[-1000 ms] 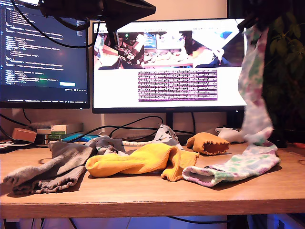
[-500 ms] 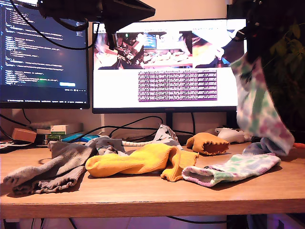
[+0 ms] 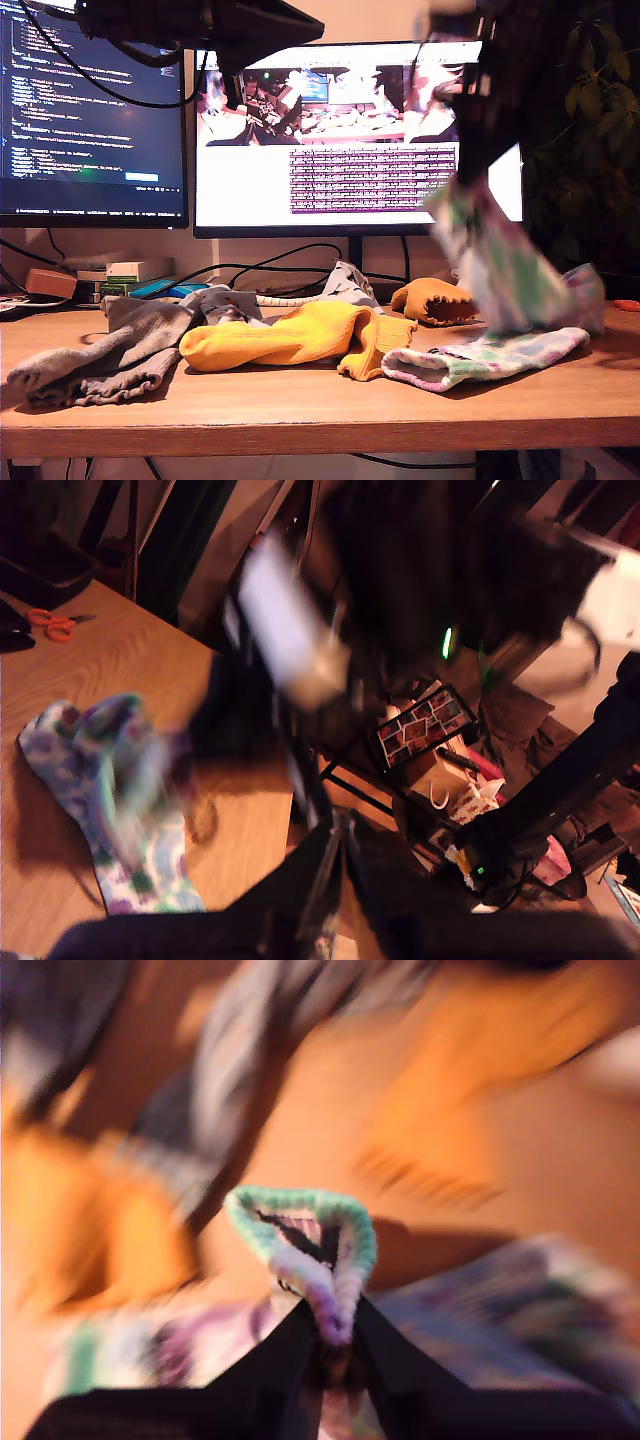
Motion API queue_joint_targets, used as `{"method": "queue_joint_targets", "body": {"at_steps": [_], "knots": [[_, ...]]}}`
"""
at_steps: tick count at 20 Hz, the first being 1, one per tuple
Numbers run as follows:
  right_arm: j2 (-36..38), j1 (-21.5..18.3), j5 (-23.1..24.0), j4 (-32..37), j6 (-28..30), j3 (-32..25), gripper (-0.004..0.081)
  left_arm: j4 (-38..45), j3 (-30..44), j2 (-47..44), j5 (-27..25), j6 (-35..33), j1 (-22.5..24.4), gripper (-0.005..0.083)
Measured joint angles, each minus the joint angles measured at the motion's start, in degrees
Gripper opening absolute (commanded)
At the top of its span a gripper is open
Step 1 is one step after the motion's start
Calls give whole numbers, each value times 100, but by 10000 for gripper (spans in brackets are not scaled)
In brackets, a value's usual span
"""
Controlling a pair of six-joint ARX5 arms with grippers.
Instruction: Pair up the socks based on colour and pattern, by placing them on top of one another
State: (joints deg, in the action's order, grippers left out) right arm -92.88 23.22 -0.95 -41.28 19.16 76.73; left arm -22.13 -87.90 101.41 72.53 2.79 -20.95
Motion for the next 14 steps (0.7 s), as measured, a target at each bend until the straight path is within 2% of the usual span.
{"method": "queue_joint_targets", "body": {"at_steps": [6, 8, 10, 12, 13, 14], "knots": [[0, 824, -146, -219, -116, -7, 0, -79, 0, 0, 7, -177, 76, 5], [0, 870, -146, -428, -116, -7, 1, -101, 0, 0, 26, -179, 111, 5], [0, 798, -146, -542, -116, -26, 43, -127, 0, 0, 48, -181, 142, 5], [0, 726, -144, -619, -116, -188, 198, -151, 0, 0, 83, -184, 164, 5], [-2, 717, -164, -739, -116, -293, 329, -181, 0, 0, 87, -190, 164, 5], [-2, 717, -173, -859, -116, -393, 414, -203, 0, 0, 87, -240, 164, 5]]}}
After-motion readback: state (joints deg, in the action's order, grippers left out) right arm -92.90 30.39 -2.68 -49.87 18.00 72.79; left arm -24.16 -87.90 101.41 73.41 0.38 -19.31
